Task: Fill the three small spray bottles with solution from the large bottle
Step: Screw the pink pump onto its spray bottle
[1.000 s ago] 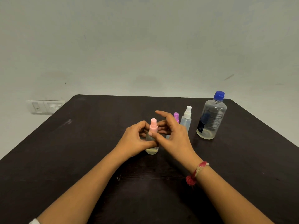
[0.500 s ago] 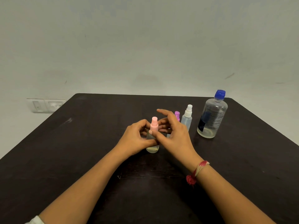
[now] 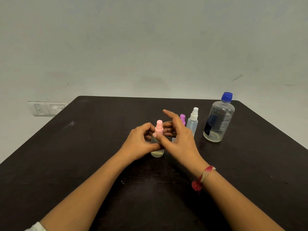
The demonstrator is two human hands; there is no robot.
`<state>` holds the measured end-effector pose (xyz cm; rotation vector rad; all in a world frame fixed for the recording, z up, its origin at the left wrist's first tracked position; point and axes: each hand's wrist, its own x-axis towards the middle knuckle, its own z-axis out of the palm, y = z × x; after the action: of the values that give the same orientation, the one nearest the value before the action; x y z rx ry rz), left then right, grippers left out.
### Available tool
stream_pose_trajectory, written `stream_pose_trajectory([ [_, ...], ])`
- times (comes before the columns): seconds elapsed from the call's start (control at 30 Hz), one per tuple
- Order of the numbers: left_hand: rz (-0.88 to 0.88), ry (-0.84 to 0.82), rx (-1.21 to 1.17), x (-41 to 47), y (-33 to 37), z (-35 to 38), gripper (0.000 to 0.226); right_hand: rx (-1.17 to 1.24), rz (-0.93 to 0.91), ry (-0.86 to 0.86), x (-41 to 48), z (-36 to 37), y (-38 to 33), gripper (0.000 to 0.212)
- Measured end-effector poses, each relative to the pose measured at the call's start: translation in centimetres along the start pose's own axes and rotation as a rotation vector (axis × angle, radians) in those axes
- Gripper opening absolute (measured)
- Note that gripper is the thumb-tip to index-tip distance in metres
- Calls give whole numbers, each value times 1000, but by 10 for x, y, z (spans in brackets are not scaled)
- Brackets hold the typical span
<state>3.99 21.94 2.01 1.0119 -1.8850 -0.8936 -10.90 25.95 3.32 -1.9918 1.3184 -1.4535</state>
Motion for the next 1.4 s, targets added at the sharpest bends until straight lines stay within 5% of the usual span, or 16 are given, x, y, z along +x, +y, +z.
stream_pose_trajectory([
  [0.87,-4,1,-1,1,-2,0,27,-20,-4,-35,1,-2,2,62],
  [1.13,10,-5,0,0,0,0,29,-28,-17,21,2,-1,4,21],
  [1.4,-6,9,3,1,-3,-1,28,-40,-6,-59,0,-1,3,37],
])
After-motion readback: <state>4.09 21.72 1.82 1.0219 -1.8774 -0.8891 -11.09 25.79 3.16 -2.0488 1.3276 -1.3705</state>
